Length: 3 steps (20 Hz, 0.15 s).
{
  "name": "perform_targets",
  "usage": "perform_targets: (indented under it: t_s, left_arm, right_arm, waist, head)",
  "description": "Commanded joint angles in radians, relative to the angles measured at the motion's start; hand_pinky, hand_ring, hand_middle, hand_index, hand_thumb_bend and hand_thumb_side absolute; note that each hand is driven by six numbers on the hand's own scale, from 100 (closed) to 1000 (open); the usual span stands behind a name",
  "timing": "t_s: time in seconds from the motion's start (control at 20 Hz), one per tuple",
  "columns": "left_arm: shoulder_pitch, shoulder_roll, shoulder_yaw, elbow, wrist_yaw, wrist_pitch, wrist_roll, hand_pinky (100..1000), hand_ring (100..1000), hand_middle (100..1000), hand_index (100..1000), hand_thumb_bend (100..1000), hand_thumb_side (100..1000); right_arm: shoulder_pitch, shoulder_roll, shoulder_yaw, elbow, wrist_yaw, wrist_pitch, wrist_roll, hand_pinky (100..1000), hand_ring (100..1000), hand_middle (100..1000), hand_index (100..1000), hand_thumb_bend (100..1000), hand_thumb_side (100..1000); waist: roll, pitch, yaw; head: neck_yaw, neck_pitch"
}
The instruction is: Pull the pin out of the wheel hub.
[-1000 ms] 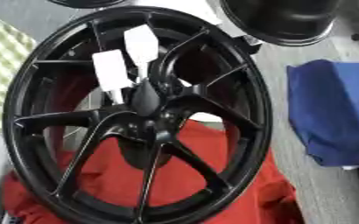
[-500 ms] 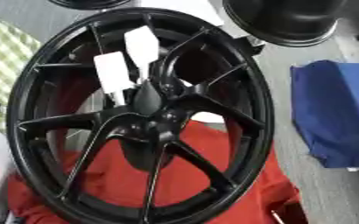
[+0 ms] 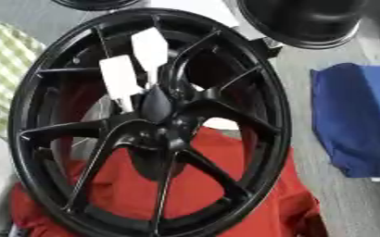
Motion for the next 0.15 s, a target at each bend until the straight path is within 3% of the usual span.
perform_targets:
  t_s: [0.05, 0.1, 0.15]
  left_arm:
    - [-0.016, 0.006, -0.005, -0.022, -0.006, -0.002, -0.007, 673, 557, 486, 725, 100, 900]
    - [-0.017, 0.004, -0.005, -0.022, -0.006, -0.002, -0.008, 673, 557, 486, 725, 100, 903]
    - [-0.018, 0.002, -0.006, -0.023, -0.006, -0.003, -0.009, 673, 557, 486, 725, 100, 903]
  right_arm:
    - [-0.038, -0.017, 0.01, 0.085, -0.067, -0.087, 0.037, 710, 751, 659, 875, 100, 566]
    - [-0.054, -0.017, 0.012, 0.122, -0.087, -0.113, 0.041, 711, 753, 660, 875, 100, 613]
    - [-0.067, -0.016, 0.014, 0.158, -0.103, -0.139, 0.043, 711, 752, 659, 873, 100, 595]
  waist:
    - [0.006, -0.011, 0.004]
    - [0.008, -0.01, 0.006]
    - [0.008, -0.008, 0.008]
  head:
    - [-0.005, -0.012]
    - [-0.007, -0.012]
    - [-0.009, -0.012]
